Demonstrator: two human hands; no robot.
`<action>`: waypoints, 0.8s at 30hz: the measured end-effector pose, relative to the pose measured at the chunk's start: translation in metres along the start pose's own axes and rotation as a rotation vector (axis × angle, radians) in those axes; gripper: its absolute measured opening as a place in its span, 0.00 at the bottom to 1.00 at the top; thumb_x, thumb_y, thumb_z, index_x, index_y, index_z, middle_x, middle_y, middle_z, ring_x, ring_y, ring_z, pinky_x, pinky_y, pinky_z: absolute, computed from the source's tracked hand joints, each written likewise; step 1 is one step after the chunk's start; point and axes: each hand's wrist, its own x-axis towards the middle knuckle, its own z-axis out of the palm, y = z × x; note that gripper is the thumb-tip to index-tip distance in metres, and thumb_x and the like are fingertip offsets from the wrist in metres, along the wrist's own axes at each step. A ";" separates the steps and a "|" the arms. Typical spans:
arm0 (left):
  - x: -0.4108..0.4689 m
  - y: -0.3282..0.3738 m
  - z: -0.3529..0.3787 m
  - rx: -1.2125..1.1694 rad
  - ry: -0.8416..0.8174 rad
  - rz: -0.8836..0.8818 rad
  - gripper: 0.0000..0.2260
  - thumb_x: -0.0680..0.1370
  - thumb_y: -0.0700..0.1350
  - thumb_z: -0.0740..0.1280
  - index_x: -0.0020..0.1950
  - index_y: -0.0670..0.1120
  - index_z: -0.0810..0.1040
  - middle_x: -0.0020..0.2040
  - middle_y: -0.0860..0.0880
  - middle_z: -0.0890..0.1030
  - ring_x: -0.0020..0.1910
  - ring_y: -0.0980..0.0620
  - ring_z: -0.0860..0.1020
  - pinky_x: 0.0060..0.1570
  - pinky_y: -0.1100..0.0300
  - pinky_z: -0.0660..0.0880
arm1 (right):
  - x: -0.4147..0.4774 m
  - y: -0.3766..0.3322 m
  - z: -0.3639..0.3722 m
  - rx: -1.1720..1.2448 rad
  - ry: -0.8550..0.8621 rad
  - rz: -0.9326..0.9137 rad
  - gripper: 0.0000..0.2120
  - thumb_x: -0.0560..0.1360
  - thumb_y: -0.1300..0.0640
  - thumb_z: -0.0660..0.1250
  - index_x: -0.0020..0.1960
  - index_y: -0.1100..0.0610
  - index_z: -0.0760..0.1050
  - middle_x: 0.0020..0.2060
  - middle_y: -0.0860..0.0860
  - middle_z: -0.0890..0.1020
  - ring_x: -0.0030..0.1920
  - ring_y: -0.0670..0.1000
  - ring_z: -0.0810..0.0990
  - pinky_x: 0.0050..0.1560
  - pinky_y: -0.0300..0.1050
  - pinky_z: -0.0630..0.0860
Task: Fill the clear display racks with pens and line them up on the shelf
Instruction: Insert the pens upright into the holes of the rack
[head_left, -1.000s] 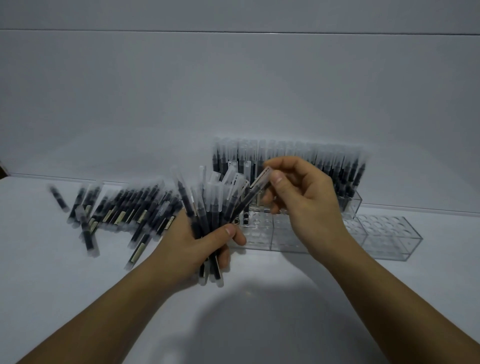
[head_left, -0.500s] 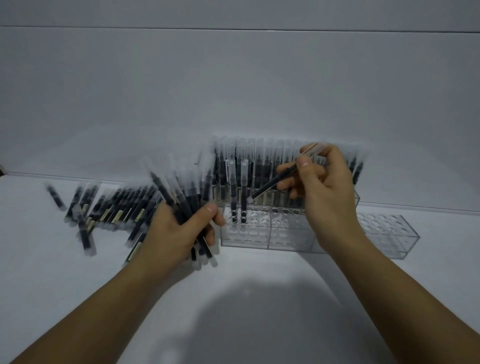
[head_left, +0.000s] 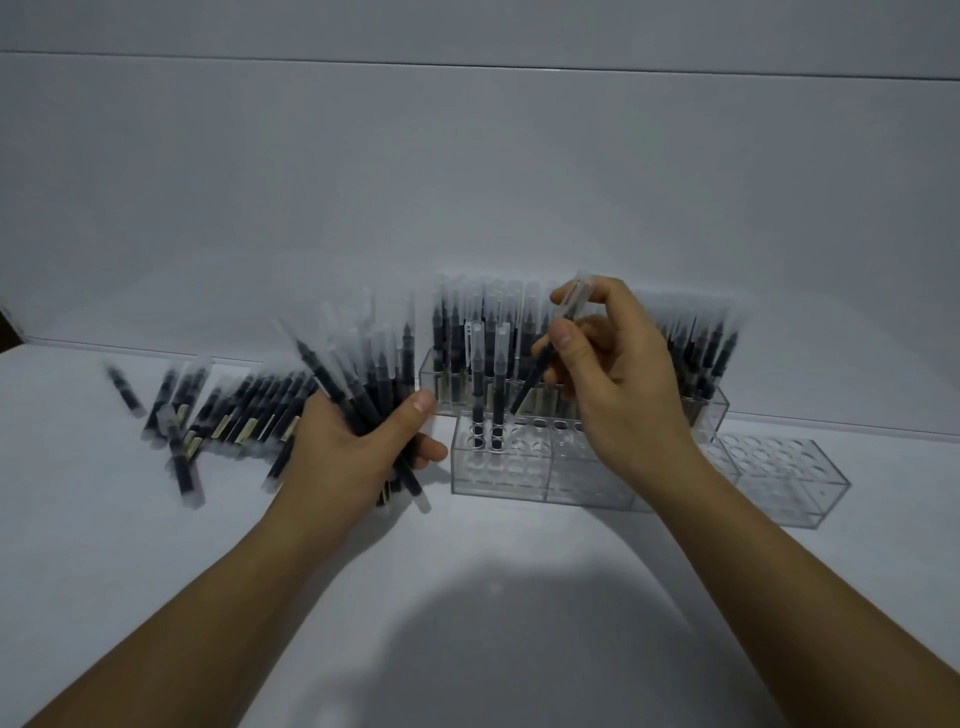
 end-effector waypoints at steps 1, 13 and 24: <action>0.000 0.000 0.000 0.004 0.004 -0.007 0.06 0.77 0.40 0.70 0.49 0.37 0.79 0.37 0.37 0.83 0.30 0.50 0.83 0.29 0.63 0.77 | 0.002 0.001 0.000 -0.022 -0.005 -0.009 0.08 0.84 0.61 0.62 0.59 0.50 0.74 0.42 0.55 0.83 0.40 0.49 0.81 0.41 0.41 0.77; 0.000 0.003 0.002 0.059 -0.017 0.011 0.02 0.77 0.39 0.71 0.46 0.40 0.81 0.37 0.44 0.86 0.33 0.53 0.84 0.26 0.67 0.75 | -0.002 0.020 0.002 -0.266 -0.095 0.001 0.09 0.83 0.56 0.65 0.63 0.53 0.75 0.38 0.48 0.81 0.37 0.46 0.78 0.41 0.42 0.77; 0.001 -0.001 -0.001 0.052 -0.067 0.018 0.05 0.78 0.40 0.69 0.49 0.39 0.82 0.42 0.46 0.87 0.40 0.48 0.86 0.34 0.61 0.80 | -0.005 0.021 0.005 -0.376 -0.174 0.000 0.06 0.83 0.55 0.67 0.57 0.46 0.74 0.34 0.49 0.79 0.36 0.49 0.76 0.37 0.37 0.71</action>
